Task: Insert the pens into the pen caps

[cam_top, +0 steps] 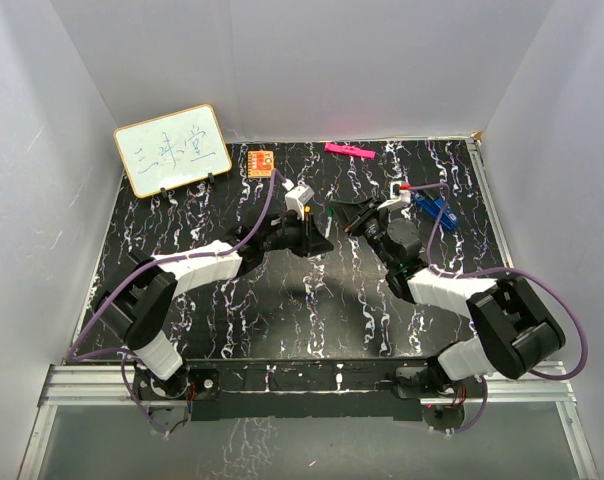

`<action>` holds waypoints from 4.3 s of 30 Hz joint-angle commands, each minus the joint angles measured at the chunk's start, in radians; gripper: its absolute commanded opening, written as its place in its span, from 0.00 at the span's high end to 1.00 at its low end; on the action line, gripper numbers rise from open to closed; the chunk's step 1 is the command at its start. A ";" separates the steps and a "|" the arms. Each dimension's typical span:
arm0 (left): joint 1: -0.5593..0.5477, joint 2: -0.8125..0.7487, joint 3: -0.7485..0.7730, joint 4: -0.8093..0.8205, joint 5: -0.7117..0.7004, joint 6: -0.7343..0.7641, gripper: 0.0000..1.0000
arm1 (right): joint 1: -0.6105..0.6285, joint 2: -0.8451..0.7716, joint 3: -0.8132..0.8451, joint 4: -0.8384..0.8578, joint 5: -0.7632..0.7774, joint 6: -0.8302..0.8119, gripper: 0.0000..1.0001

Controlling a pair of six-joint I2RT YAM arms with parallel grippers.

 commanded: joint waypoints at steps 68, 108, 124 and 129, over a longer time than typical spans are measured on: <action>0.082 0.457 0.661 -0.734 -0.205 0.196 1.00 | 0.156 -0.211 0.227 -0.407 0.640 -0.362 0.46; 0.035 0.629 0.885 -1.054 -0.350 0.231 0.74 | 0.156 -0.181 0.220 -0.433 0.568 -0.288 0.46; 0.037 0.319 0.807 -0.893 -0.377 0.233 0.66 | 0.133 -0.174 0.228 -0.427 0.630 -0.352 0.36; 0.146 0.138 0.633 -0.776 -0.380 0.199 0.66 | -0.015 -0.191 0.215 -0.481 0.547 -0.291 0.27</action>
